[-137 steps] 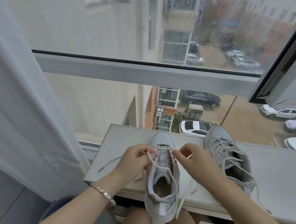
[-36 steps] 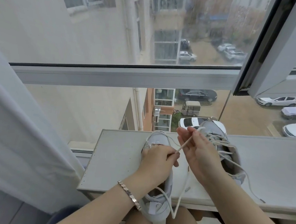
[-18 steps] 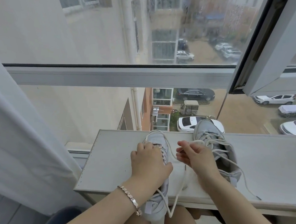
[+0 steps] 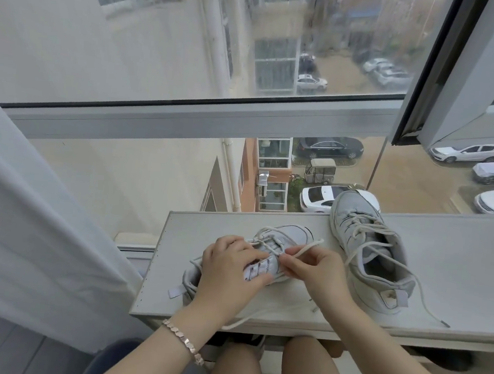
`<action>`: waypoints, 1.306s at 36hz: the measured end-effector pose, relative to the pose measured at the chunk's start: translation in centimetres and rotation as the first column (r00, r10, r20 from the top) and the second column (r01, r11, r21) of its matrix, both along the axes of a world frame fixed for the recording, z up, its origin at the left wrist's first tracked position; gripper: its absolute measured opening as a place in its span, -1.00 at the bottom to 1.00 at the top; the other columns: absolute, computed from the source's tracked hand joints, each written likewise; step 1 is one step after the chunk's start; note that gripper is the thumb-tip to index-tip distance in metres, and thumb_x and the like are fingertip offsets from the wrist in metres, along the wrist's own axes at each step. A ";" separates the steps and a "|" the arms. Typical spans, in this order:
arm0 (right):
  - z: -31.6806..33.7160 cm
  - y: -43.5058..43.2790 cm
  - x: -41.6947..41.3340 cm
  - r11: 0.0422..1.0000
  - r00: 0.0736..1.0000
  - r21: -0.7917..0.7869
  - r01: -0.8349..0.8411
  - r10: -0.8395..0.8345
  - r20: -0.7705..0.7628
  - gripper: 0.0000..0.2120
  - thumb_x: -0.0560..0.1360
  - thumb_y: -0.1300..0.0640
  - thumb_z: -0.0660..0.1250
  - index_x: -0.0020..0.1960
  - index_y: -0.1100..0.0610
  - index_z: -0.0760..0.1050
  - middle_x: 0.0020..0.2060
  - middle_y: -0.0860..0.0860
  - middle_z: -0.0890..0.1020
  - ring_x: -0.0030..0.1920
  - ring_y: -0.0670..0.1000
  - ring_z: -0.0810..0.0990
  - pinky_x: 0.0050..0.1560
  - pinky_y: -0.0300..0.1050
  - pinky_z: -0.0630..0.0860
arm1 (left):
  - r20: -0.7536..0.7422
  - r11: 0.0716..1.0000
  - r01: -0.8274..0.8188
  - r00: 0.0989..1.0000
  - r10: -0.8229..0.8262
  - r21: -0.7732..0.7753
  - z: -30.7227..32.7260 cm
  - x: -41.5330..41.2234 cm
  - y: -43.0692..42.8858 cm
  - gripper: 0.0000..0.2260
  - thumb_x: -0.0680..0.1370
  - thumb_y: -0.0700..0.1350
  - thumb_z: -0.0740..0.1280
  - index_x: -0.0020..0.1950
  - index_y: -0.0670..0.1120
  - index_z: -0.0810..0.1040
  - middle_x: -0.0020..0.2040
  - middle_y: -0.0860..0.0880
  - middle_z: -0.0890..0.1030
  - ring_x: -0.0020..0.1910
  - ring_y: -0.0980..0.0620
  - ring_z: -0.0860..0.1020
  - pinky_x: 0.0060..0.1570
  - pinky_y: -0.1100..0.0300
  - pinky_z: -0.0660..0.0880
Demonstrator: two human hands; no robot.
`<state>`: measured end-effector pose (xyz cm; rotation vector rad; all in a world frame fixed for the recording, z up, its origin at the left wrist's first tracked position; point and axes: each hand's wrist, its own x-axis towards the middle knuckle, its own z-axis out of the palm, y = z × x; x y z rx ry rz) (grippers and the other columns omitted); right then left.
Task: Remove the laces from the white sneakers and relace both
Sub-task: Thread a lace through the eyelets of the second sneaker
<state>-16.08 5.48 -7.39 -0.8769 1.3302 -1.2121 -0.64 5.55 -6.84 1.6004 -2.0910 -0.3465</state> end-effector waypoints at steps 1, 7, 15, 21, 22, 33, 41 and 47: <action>-0.2 -0.1 0.0 1.000 0.999 -0.004 -0.005 0.005 -0.043 -0.88 0.34 0.40 0.45 -0.30 0.25 0.57 -0.45 0.02 0.61 -0.45 -0.11 0.57 -0.31 -0.29 0.57 | -0.020 1.000 -0.016 1.000 0.016 -0.008 0.0 -0.1 0.0 -0.76 0.38 0.07 0.46 0.04 0.13 0.64 -0.02 0.20 0.57 0.16 0.20 0.28 0.11 0.31 0.03; -0.4 -0.2 0.0 0.998 0.989 -0.022 -0.065 0.061 -0.137 -0.84 0.36 0.35 0.46 -0.33 0.15 0.61 -0.44 -0.04 0.62 -0.45 -0.18 0.54 -0.31 -0.34 0.54 | -0.051 0.997 -0.074 0.996 0.073 -0.010 -0.2 -0.7 -0.1 -0.81 0.35 0.00 0.48 -0.05 0.12 0.66 -0.12 0.28 0.52 0.18 0.14 0.34 0.08 0.33 0.01; -0.5 0.1 0.3 0.995 0.983 -0.055 -0.083 0.073 -0.171 -0.77 0.35 0.34 0.47 -0.35 0.05 0.61 -0.46 -0.08 0.62 -0.39 -0.17 0.56 -0.25 -0.28 0.53 | -0.108 0.983 -0.144 0.982 0.157 0.117 -0.4 -0.6 0.3 -0.81 0.38 0.01 0.46 -0.04 0.22 0.63 0.08 0.19 0.29 0.26 0.04 0.26 0.03 0.50 -0.03; -0.6 -0.1 0.3 0.994 0.992 -0.094 -0.055 0.043 -0.122 -0.80 0.29 0.37 0.51 -0.36 0.12 0.59 -0.46 -0.07 0.63 -0.40 -0.18 0.57 -0.29 -0.33 0.52 | -0.117 0.982 -0.141 0.981 0.156 0.128 -0.5 -0.6 0.2 -0.81 0.38 0.01 0.46 -0.02 0.19 0.64 0.08 0.20 0.29 0.25 0.06 0.22 0.06 0.44 0.02; -0.6 -0.1 0.1 0.994 0.995 -0.092 -0.065 0.057 -0.083 -0.81 0.29 0.40 0.50 -0.35 0.15 0.58 -0.47 -0.06 0.63 -0.41 -0.18 0.57 -0.30 -0.35 0.52 | -0.119 0.981 -0.141 0.980 0.157 0.131 -0.5 -0.6 0.2 -0.81 0.38 0.01 0.46 -0.02 0.20 0.64 0.08 0.21 0.28 0.24 0.07 0.21 0.06 0.43 0.03; -0.3 -0.4 -1.2 0.980 0.979 -0.040 -0.197 0.198 0.051 -0.80 0.42 0.45 0.33 -0.21 0.19 0.61 -0.35 0.04 0.68 -0.31 -0.10 0.65 -0.26 -0.32 0.57 | -0.126 0.980 -0.149 0.978 0.165 0.132 -0.4 -0.7 0.2 -0.81 0.37 0.00 0.47 -0.03 0.17 0.65 0.07 0.20 0.30 0.24 0.04 0.25 0.06 0.46 0.01; 0.0 -0.7 0.0 0.986 0.938 -0.042 -0.160 0.139 -0.319 -0.81 0.43 0.36 0.38 -0.28 0.11 0.56 -0.43 -0.03 0.59 -0.43 -0.15 0.51 -0.30 -0.35 0.48 | -0.118 0.981 -0.152 0.979 0.166 0.118 -0.4 -0.7 0.2 -0.83 0.38 0.00 0.46 -0.04 0.16 0.66 0.07 0.19 0.30 0.24 0.03 0.27 0.03 0.44 0.02; -0.6 -0.5 0.0 0.974 0.840 -0.079 -0.212 0.141 -0.523 -0.85 0.46 0.31 0.35 -0.20 0.09 0.54 -0.19 -0.06 0.52 -0.24 -0.20 0.45 -0.17 -0.44 0.36 | -0.123 0.981 -0.150 0.979 0.165 0.126 -0.6 -0.6 0.2 -0.83 0.38 0.00 0.46 -0.05 0.16 0.65 0.06 0.20 0.29 0.22 0.05 0.24 0.03 0.44 0.02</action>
